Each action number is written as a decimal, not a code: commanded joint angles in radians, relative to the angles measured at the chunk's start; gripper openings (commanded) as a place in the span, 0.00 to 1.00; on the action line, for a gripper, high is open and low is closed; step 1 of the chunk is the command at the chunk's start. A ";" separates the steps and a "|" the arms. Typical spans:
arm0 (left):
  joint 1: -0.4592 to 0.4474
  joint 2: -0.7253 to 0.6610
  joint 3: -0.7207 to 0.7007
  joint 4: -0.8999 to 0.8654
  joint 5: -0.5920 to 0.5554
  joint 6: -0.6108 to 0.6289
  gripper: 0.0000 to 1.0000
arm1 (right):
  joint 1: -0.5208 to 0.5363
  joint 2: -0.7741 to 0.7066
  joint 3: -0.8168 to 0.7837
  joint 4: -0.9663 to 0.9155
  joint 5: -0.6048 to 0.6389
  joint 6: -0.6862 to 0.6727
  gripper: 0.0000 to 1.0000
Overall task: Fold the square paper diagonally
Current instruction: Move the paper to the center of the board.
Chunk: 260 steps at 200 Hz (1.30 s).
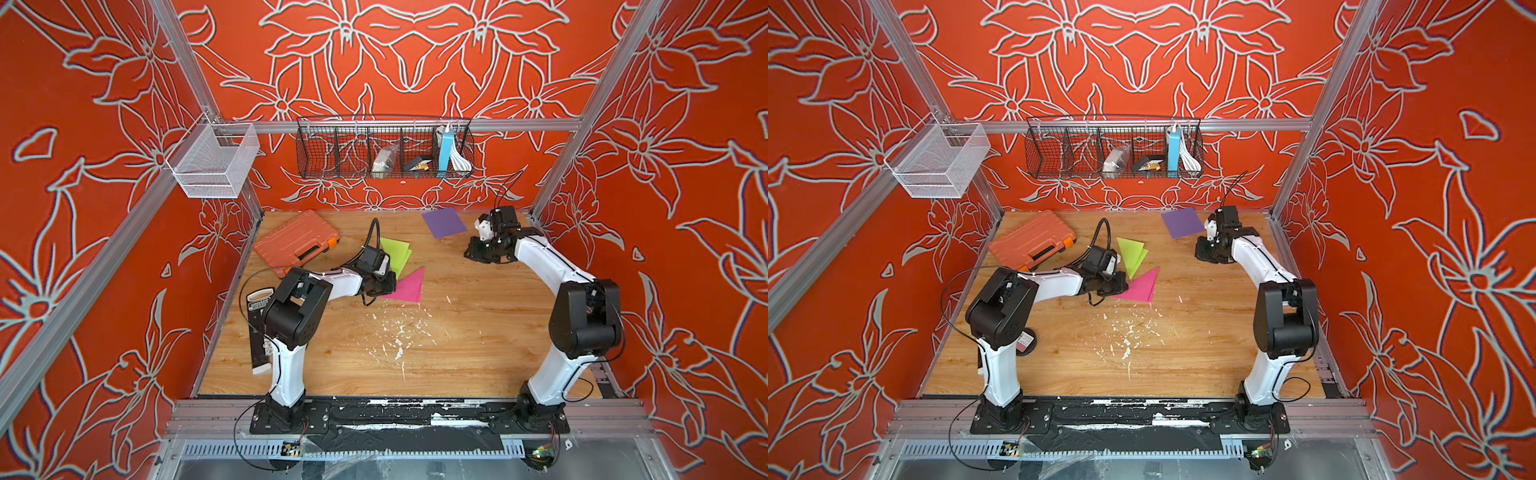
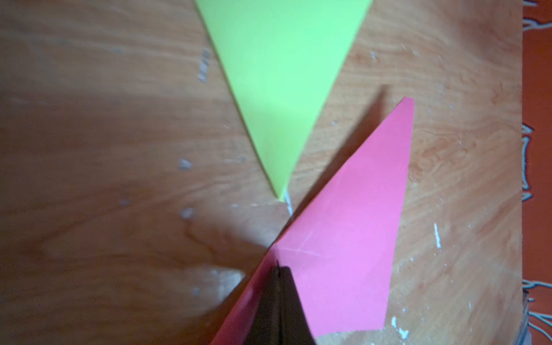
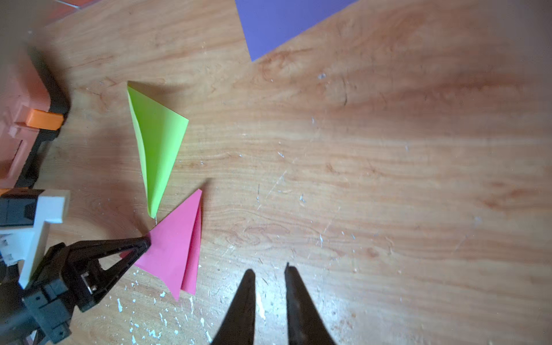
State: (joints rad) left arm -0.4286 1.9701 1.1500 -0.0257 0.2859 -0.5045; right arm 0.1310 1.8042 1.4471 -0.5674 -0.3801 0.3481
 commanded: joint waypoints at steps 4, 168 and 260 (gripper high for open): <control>0.017 -0.033 -0.010 -0.088 -0.050 0.026 0.08 | -0.005 0.098 0.102 0.065 -0.086 0.063 0.27; 0.067 -0.159 0.026 -0.127 -0.012 0.018 0.29 | -0.013 0.798 0.883 0.173 -0.166 0.327 0.13; 0.068 -0.174 -0.030 -0.030 0.030 0.032 0.28 | -0.029 1.005 1.092 0.189 -0.164 0.472 0.00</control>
State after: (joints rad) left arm -0.3653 1.8011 1.1343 -0.0887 0.3012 -0.4900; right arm 0.1097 2.7731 2.5011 -0.3733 -0.5438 0.7830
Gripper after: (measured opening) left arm 0.280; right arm 0.042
